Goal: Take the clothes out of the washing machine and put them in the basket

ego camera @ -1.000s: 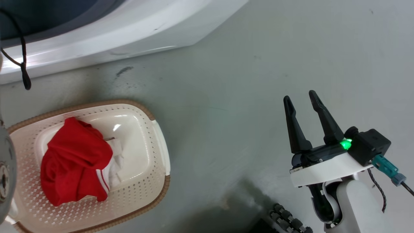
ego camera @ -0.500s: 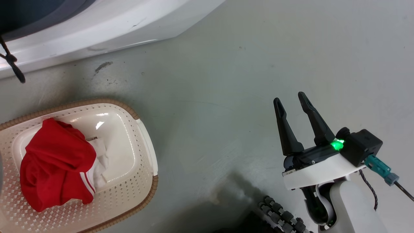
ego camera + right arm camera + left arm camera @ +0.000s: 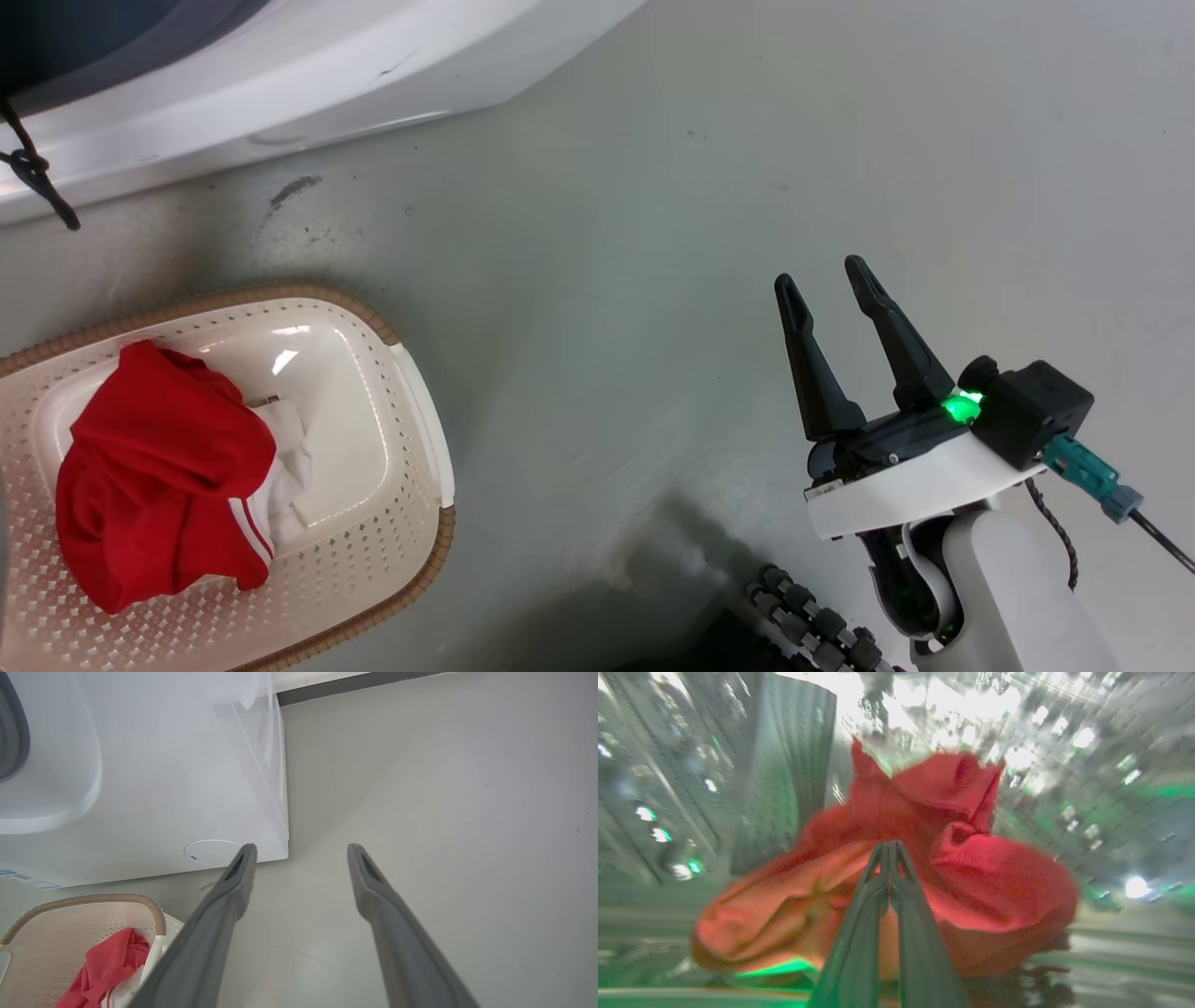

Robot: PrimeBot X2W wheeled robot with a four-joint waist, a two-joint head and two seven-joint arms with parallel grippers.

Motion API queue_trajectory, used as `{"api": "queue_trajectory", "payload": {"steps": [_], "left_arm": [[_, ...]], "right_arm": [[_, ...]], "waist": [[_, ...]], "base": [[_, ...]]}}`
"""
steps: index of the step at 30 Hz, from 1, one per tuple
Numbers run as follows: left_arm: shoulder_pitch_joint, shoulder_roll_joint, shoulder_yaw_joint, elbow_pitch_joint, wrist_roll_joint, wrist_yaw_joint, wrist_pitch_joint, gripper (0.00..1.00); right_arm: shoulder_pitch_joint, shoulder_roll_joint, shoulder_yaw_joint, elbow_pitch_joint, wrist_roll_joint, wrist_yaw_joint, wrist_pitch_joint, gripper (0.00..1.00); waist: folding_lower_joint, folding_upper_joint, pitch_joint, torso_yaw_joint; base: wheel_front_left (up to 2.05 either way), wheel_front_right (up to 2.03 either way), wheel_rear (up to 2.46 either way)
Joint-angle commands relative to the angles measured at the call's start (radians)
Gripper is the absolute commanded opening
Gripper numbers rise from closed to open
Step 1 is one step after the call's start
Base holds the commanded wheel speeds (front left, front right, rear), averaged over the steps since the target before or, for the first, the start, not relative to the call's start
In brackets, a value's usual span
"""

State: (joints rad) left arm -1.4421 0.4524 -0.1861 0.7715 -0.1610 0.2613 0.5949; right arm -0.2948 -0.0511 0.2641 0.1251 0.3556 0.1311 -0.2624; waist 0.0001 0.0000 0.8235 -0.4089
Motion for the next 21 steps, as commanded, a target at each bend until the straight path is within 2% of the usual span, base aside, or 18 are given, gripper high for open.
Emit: {"api": "queue_trajectory", "payload": {"steps": [1, 7, 11, 14, 21], "left_arm": [[0.021, 0.008, 0.001, -0.018, 0.006, 0.005, -0.025, 0.00], [0.101, 0.018, 0.005, -0.095, 0.001, 0.009, -0.209, 0.00], [0.172, -0.001, 0.016, -0.101, -0.024, 0.000, -0.357, 0.00], [0.236, -0.024, 0.032, -0.079, -0.058, -0.015, -0.466, 0.00], [0.375, -0.080, 0.052, -0.006, -0.128, -0.085, -0.701, 0.00]], "right_arm": [[-0.015, 0.002, -0.002, 0.000, 0.002, -0.001, -0.004, 1.00], [-0.006, 0.001, -0.024, 0.000, -0.012, -0.001, -0.004, 1.00], [0.018, 0.001, -0.053, 0.006, -0.029, -0.001, -0.003, 1.00], [0.036, 0.001, -0.079, 0.011, -0.045, -0.001, -0.003, 1.00], [0.098, 0.001, -0.135, 0.017, -0.086, -0.001, -0.003, 1.00]], "waist": [[-0.0001, 0.0000, -0.011, 0.003], [-0.0001, 0.0000, -0.072, 0.015], [-0.0001, 0.0000, -0.136, 0.035], [-0.0001, 0.0000, -0.197, 0.051], [-0.0001, 0.0000, -0.346, 0.099]], "base": [[0.00, 0.00, 0.00], [0.00, 0.00, 0.00], [0.00, 0.00, 0.00], [0.00, 0.00, 0.00], [0.00, 0.00, 0.00]]}}
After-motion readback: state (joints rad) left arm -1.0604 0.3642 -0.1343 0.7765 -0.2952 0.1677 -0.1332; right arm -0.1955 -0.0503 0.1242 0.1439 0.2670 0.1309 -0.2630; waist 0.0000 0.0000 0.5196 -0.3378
